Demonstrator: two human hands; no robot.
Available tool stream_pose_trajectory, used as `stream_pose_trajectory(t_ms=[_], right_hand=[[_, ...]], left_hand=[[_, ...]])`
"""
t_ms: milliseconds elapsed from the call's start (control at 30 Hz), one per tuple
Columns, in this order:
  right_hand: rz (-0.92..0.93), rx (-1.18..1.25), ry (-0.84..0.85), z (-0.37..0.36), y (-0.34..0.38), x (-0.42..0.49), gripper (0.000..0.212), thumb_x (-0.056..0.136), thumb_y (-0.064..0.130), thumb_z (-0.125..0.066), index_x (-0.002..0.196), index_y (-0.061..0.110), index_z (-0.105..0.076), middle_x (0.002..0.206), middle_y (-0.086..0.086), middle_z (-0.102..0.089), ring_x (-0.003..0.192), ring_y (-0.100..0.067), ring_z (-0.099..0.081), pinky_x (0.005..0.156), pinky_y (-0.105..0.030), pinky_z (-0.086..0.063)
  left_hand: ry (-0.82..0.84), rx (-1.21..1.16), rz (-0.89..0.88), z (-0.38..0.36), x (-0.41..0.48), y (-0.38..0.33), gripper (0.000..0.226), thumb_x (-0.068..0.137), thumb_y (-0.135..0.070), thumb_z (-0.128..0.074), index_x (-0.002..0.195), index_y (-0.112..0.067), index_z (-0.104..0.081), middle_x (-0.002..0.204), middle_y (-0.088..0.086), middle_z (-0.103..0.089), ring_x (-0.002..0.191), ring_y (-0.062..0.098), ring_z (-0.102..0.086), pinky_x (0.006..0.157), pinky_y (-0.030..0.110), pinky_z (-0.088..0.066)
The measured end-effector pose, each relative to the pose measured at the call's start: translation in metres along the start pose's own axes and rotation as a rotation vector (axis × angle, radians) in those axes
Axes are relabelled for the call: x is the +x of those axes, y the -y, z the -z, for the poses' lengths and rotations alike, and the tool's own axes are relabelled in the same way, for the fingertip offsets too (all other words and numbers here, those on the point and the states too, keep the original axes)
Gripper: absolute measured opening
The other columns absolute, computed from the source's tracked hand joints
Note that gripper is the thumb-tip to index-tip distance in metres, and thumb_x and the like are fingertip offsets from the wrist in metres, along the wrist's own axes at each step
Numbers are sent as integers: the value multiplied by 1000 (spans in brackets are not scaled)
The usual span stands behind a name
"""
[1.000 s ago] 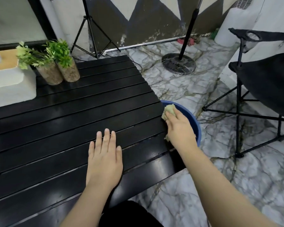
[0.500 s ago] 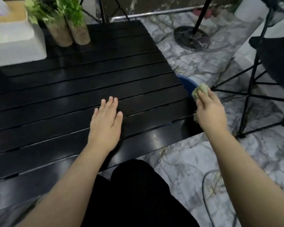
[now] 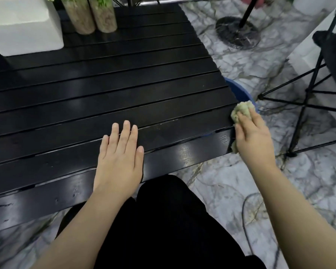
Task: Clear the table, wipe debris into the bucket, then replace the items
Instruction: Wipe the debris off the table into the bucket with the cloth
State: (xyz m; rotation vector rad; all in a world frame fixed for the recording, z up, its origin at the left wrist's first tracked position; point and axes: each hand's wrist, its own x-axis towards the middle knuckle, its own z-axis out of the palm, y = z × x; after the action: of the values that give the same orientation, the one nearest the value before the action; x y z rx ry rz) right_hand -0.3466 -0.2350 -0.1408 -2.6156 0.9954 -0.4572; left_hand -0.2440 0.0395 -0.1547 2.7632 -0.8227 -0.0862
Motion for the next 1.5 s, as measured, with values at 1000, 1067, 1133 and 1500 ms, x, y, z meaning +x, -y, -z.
stream_pose_trajectory(t_ms=[1000, 1067, 1133, 1500], right_hand=[[466, -16, 251, -55, 167, -87, 41, 86, 16, -52, 127, 10, -54, 141, -22, -43, 127, -39, -44, 106, -56, -30], [328, 8, 223, -50, 159, -87, 39, 89, 15, -53, 127, 7, -54, 142, -24, -41, 127, -42, -42, 106, -58, -30], [391, -3, 203, -57, 179, -107, 42, 85, 18, -51, 126, 6, -55, 139, -26, -43, 124, -45, -43, 103, -58, -34], [467, 422, 363, -75, 245, -68, 44, 95, 21, -48, 138, 19, -41, 154, -5, -25, 139, -21, -27, 110, -19, -16]], left_hand=[[-35, -13, 229, 51, -85, 174, 57, 92, -45, -9, 145, -25, -9, 152, -15, 0, 141, 4, 12, 114, 24, 11], [-41, 4, 230, 49, -85, 174, 57, 92, -45, -8, 145, -25, -9, 152, -15, 0, 141, 4, 12, 114, 23, 13], [-45, 5, 235, 48, -85, 173, 56, 92, -45, -7, 145, -25, -6, 152, -15, 1, 141, 3, 14, 112, 20, 16], [-195, -204, 155, 83, -15, 187, 48, 95, -33, -30, 140, -18, -33, 149, -2, -31, 140, 8, -16, 114, 23, -9]])
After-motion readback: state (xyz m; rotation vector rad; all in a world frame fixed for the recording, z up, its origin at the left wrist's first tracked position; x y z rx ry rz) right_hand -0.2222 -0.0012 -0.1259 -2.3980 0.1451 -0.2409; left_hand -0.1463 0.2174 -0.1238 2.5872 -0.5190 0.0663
